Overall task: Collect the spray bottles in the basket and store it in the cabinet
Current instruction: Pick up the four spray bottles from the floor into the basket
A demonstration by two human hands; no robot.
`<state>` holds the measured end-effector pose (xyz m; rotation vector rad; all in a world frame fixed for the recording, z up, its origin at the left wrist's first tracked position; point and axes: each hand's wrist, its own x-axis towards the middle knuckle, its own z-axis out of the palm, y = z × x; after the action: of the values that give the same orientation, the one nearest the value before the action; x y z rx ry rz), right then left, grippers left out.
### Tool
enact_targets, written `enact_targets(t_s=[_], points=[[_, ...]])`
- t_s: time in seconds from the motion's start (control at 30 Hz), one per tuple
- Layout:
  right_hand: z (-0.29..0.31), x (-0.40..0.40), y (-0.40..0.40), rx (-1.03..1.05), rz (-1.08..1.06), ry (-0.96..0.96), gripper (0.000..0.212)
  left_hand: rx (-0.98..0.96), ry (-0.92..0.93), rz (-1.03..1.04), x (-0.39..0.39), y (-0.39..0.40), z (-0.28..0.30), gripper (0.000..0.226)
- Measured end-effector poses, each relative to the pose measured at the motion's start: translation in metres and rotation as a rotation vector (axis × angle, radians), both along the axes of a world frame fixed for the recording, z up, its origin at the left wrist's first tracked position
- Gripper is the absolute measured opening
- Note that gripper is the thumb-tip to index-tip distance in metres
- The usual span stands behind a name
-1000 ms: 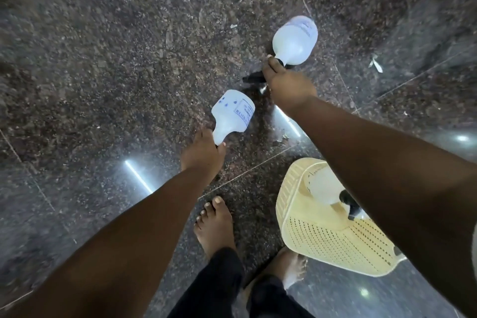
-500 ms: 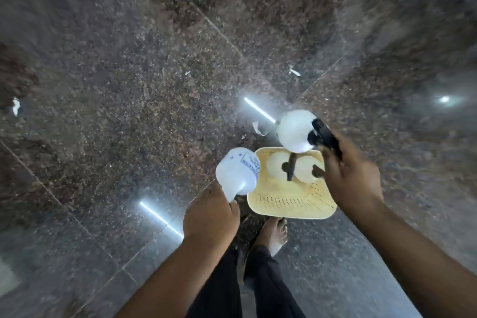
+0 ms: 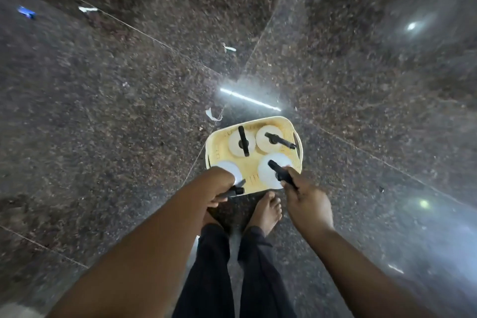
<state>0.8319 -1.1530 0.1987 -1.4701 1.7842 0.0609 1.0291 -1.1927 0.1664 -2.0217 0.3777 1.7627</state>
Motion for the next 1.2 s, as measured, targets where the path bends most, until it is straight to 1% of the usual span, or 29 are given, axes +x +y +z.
enact_targets(t_s=[0.1,0.2,0.3,0.5,0.57,0.6,0.63,0.67,0.73,0.83,0.9,0.97,1.03,1.1,1.13,1.2], points=[[-0.033,0.006,0.002,0.102,0.058,0.013,0.039,0.024,-0.002,-0.028,-0.010,-0.011,-0.019,0.032],[-0.055,0.009,-0.004,0.141,0.192,0.023,0.035,0.022,-0.009,-0.051,-0.017,-0.013,-0.038,0.028],[-0.080,0.004,-0.011,0.179,0.317,0.032,0.033,-0.030,-0.031,0.065,-0.019,-0.011,-0.057,0.016],[-0.114,-0.003,-0.032,0.204,0.484,-0.006,0.038,-0.055,-0.072,0.184,-0.018,-0.001,-0.085,0.017],[-0.120,-0.004,-0.040,0.221,0.522,0.014,0.038,-0.068,-0.106,0.201,-0.018,-0.001,-0.087,0.017],[-0.122,-0.004,-0.043,0.238,0.539,0.027,0.039,-0.101,-0.128,0.175,-0.017,-0.003,-0.089,0.020],[-0.123,-0.004,-0.045,0.253,0.551,0.027,0.042,-0.155,-0.150,0.090,-0.017,-0.004,-0.090,0.023],[-0.122,-0.004,-0.048,0.255,0.548,0.009,0.045,-0.220,-0.175,-0.026,-0.016,-0.006,-0.090,0.027],[-0.113,-0.003,-0.054,0.214,0.446,-0.048,0.051,-0.362,-0.235,-0.205,-0.011,-0.005,-0.089,0.037],[-0.100,-0.005,-0.063,0.068,0.255,-0.036,0.052,-0.559,-0.335,-0.276,-0.002,0.007,-0.087,0.044],[-0.096,-0.010,-0.066,-0.025,0.222,-0.006,0.050,-0.638,-0.380,-0.308,0.005,0.015,-0.088,0.049],[-0.097,-0.016,-0.068,-0.160,0.257,0.014,0.046,-0.641,-0.410,-0.315,0.012,0.022,-0.093,0.058],[-0.101,-0.023,-0.073,-0.265,0.293,0.065,0.043,-0.620,-0.415,-0.261,0.016,0.027,-0.099,0.067],[-0.110,-0.028,-0.081,-0.234,0.233,0.125,0.045,-0.599,-0.393,-0.210,0.019,0.029,-0.108,0.073],[-0.116,-0.029,-0.084,-0.186,0.170,0.117,0.049,-0.575,-0.373,-0.183,0.022,0.029,-0.115,0.075],[-0.128,-0.031,-0.087,-0.069,0.036,0.031,0.063,-0.496,-0.362,-0.051,0.025,0.026,-0.126,0.076]])
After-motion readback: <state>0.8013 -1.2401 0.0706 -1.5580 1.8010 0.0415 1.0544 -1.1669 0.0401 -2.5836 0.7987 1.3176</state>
